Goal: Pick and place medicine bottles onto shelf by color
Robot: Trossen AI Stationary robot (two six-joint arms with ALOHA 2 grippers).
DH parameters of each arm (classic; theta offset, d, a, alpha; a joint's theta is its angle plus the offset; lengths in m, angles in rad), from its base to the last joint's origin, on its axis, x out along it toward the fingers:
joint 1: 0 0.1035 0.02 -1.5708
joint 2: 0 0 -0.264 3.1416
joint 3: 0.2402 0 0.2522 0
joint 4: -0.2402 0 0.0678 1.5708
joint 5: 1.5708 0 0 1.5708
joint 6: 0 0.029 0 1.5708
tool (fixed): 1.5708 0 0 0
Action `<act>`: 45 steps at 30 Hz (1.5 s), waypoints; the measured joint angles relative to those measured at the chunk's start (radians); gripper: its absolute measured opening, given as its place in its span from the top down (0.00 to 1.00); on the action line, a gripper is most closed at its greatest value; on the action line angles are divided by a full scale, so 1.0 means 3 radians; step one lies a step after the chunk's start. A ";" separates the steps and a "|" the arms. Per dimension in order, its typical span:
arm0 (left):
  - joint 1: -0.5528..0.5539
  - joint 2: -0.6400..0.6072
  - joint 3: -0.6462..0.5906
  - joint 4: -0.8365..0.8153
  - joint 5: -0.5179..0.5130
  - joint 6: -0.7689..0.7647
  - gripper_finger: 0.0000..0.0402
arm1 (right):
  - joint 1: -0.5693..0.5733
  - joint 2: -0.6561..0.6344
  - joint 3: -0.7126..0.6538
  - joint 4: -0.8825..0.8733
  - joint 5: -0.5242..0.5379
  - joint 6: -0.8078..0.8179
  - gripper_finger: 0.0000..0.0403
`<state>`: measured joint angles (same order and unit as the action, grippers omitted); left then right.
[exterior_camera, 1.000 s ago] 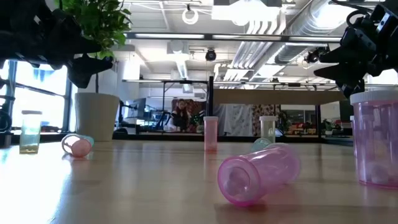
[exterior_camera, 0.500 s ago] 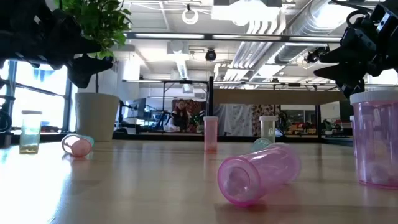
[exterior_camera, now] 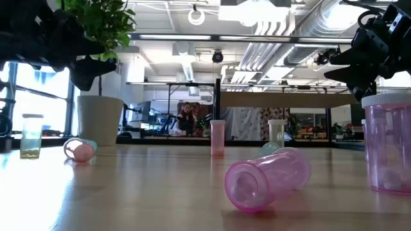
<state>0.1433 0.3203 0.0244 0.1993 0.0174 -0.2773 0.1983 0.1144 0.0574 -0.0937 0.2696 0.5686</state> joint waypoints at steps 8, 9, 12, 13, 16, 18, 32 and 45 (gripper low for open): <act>0.0001 0.0000 -0.0001 0.0000 0.0000 0.0000 0.41 | 0.0000 0.0000 0.0000 0.0001 0.0000 0.0000 0.65; 0.0000 0.0000 -0.0001 0.0000 0.0001 0.0000 0.41 | 0.0000 0.0001 0.0000 0.0000 0.0001 0.0000 0.65; 0.0000 0.0000 -0.0001 0.0000 0.0001 -0.0001 0.41 | 0.0000 0.0000 0.0000 0.0000 0.0000 0.0000 0.65; 0.0001 0.0001 -0.0001 0.0000 0.0001 0.0001 0.41 | 0.0001 0.0000 0.0000 0.0001 0.0000 0.0000 0.65; 0.0001 0.0000 -0.0001 0.0000 0.0000 -0.0001 0.41 | 0.0001 0.0001 0.0000 0.0001 0.0001 0.0000 0.65; 0.0001 0.0001 -0.0001 0.0000 0.0001 0.0001 0.41 | 0.0000 0.0000 0.0000 0.0001 0.0001 0.0000 0.65; 0.0001 0.0000 0.0001 0.0000 -0.0011 -0.0026 0.41 | 0.0000 0.0001 0.0000 0.0001 0.0001 0.0000 0.65; 0.0000 0.0001 -0.0001 0.0139 -0.0060 -0.1419 0.41 | 0.0001 0.0000 0.0000 0.0000 0.0000 0.0000 0.65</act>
<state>0.1432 0.3205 0.0242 0.2411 -0.0005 -0.7029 0.1985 0.1143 0.0574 -0.0937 0.2697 0.5686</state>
